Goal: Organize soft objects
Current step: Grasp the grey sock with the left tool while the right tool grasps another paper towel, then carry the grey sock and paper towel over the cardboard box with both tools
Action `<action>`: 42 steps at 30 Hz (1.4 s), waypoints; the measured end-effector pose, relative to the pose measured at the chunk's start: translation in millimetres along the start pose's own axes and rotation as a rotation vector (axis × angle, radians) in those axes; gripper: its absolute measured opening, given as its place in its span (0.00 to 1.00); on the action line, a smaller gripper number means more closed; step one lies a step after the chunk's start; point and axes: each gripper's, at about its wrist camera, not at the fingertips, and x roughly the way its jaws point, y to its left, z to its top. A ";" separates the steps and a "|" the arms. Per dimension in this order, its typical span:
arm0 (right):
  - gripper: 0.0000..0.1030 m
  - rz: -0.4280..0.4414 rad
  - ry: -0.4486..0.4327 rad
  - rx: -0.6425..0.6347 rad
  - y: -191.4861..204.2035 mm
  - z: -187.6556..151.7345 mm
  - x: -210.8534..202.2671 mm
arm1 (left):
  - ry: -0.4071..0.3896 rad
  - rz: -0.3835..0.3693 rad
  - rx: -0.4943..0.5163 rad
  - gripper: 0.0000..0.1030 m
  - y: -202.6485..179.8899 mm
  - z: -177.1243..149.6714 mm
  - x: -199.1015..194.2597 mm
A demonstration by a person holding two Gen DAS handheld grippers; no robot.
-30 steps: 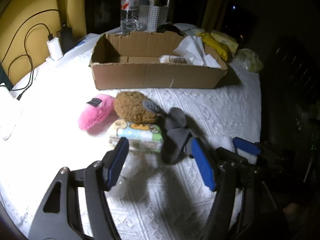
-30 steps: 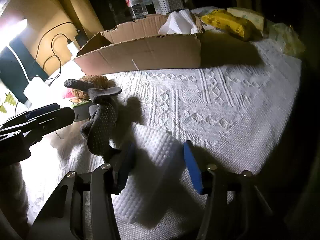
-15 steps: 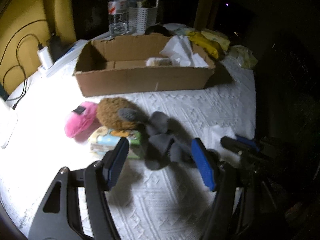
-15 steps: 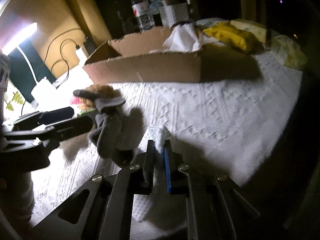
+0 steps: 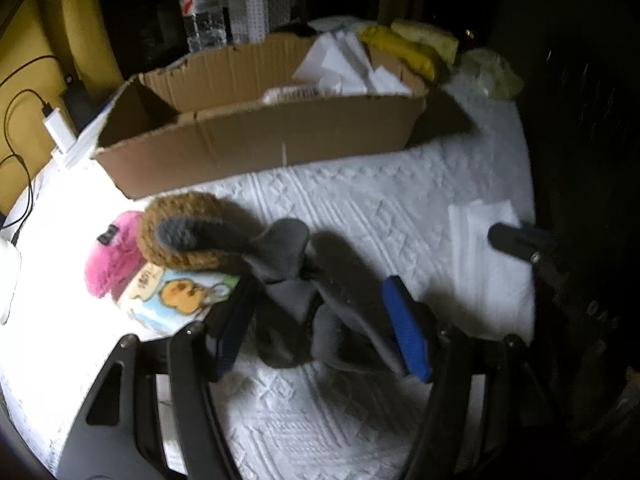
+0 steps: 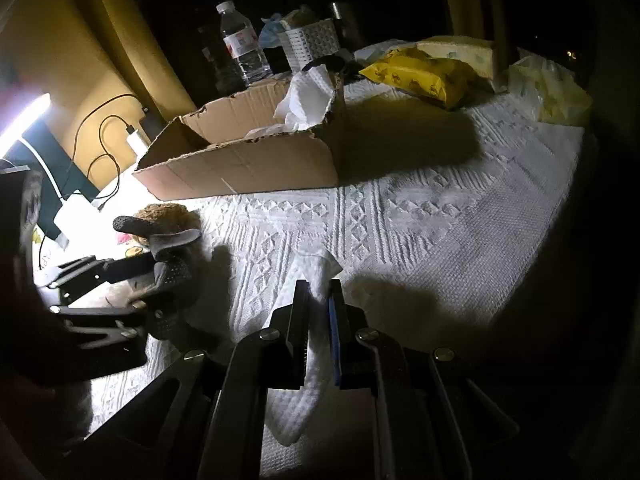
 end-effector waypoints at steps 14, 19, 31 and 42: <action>0.09 0.007 -0.008 0.009 -2.2 4.6 1.6 | -0.023 -0.041 0.048 0.26 -7.1 -3.4 -5.2; 0.09 0.009 -0.020 -0.001 4.0 8.8 -3.8 | -0.070 -0.060 0.046 0.26 -4.9 3.1 -26.3; 0.09 0.021 -0.063 -0.041 18.5 32.5 -18.1 | -0.138 -0.080 0.025 0.26 9.7 20.7 -53.7; 0.09 0.030 -0.104 -0.070 27.8 57.7 -25.6 | -0.187 -0.074 0.020 0.26 24.4 41.5 -63.6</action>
